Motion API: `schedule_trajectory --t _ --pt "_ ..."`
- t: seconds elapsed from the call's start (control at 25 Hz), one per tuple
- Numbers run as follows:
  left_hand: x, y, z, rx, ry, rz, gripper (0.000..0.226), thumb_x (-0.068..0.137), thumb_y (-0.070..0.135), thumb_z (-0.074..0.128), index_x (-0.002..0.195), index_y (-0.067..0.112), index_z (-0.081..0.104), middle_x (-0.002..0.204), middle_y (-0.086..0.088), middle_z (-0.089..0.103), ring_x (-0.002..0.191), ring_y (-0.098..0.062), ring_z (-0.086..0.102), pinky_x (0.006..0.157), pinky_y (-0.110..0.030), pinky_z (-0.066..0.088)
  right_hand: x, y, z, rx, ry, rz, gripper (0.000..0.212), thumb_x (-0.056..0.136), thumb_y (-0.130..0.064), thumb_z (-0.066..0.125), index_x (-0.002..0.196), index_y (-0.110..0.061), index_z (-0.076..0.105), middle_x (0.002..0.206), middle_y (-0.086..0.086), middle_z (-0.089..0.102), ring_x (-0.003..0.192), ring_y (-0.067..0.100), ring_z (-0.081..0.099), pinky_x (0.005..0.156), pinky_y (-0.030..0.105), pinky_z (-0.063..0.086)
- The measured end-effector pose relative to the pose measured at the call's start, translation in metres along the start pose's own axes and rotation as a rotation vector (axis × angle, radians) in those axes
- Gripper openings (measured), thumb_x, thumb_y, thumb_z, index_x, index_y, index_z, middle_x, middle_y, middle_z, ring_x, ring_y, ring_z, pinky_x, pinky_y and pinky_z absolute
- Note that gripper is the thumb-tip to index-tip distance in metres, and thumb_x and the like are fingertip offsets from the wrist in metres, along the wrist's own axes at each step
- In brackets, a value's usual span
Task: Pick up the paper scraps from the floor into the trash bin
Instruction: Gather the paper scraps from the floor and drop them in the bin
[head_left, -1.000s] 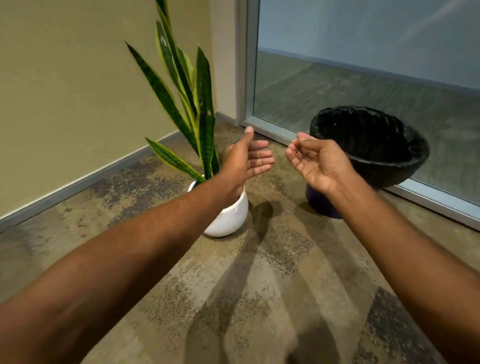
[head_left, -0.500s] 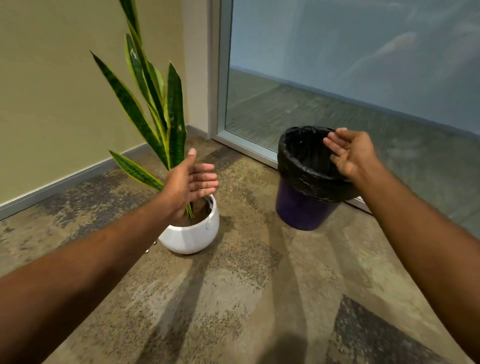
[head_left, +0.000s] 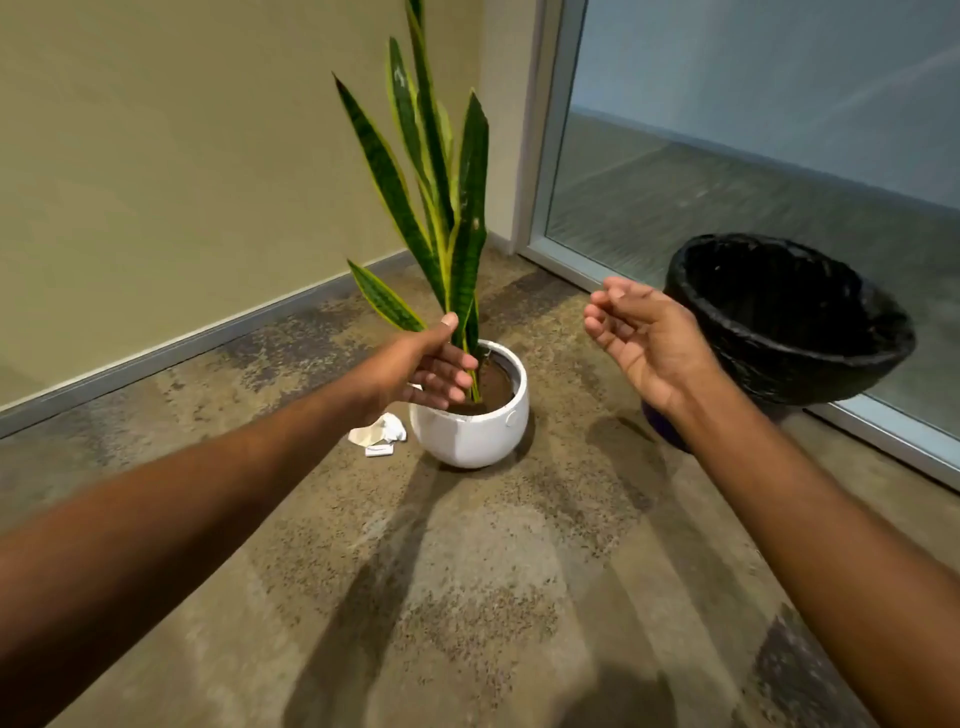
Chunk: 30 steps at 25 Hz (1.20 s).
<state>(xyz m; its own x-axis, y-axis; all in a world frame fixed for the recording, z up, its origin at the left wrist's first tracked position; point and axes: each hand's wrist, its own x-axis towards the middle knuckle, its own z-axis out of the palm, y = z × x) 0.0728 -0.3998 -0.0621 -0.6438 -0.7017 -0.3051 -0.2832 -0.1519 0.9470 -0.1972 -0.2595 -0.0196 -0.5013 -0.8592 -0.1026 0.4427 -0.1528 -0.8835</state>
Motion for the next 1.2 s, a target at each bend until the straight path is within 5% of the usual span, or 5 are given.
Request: schedule_trajectory --t 0.4,0.56,0.76,0.96,1.2 --pt "-0.092 -0.127 -0.153 0.372 0.51 -0.106 0.039 0.1 0.045 0.067 0.114 0.01 0.074 0.103 -0.007 0.073 0.096 -0.024 0.066 0.075 -0.031 0.05 -0.061 0.232 0.135 -0.414 -0.364 0.359 0.038 0.094 -0.01 0.079 0.131 -0.013 0.07 0.128 0.004 0.076 0.104 0.011 0.072 0.089 0.025 0.058" --pt "-0.128 -0.215 -0.174 0.718 0.67 -0.304 0.104 0.08 0.089 0.05 0.153 0.014 0.048 0.157 -0.015 0.049 0.145 -0.036 0.045 0.116 -0.05 0.041 -0.042 0.286 0.147 -0.898 -0.415 0.236 0.082 0.082 -0.04 0.09 0.153 -0.033 0.05 0.155 -0.008 0.045 0.14 0.013 0.048 0.115 0.032 0.041" --pt "-0.156 -0.291 -0.144 0.593 0.838 -0.614 0.132 0.067 0.104 0.044 0.165 0.021 0.016 0.176 -0.018 -0.005 0.162 -0.042 -0.014 0.124 -0.071 -0.006 0.006 0.328 0.139 -1.202 -0.427 0.252 0.144 0.062 -0.076 0.088 0.17 -0.042 -0.001 0.179 -0.003 -0.012 0.167 0.022 -0.003 0.134 0.042 0.012" --pt "-0.116 -0.291 -0.143 0.649 0.882 -0.335 0.135 0.068 0.103 0.047 0.167 0.022 0.002 0.177 -0.015 -0.005 0.164 -0.032 -0.009 0.13 -0.059 -0.008 0.028 0.37 0.162 -1.429 -0.444 0.043 0.131 0.072 -0.087 0.071 0.17 -0.04 -0.002 0.18 0.007 -0.015 0.164 0.026 -0.024 0.133 0.048 -0.011" --pt "-0.061 -0.282 -0.16 0.775 0.864 -0.102 0.113 0.082 0.086 0.059 0.168 0.039 0.003 0.178 -0.008 -0.006 0.165 -0.028 -0.003 0.124 -0.056 -0.01 0.04 0.407 0.216 -1.379 -0.605 -0.176 0.1 0.083 -0.097 0.045 0.167 -0.05 0.018 0.181 -0.002 0.006 0.167 0.022 -0.004 0.135 0.051 0.0"
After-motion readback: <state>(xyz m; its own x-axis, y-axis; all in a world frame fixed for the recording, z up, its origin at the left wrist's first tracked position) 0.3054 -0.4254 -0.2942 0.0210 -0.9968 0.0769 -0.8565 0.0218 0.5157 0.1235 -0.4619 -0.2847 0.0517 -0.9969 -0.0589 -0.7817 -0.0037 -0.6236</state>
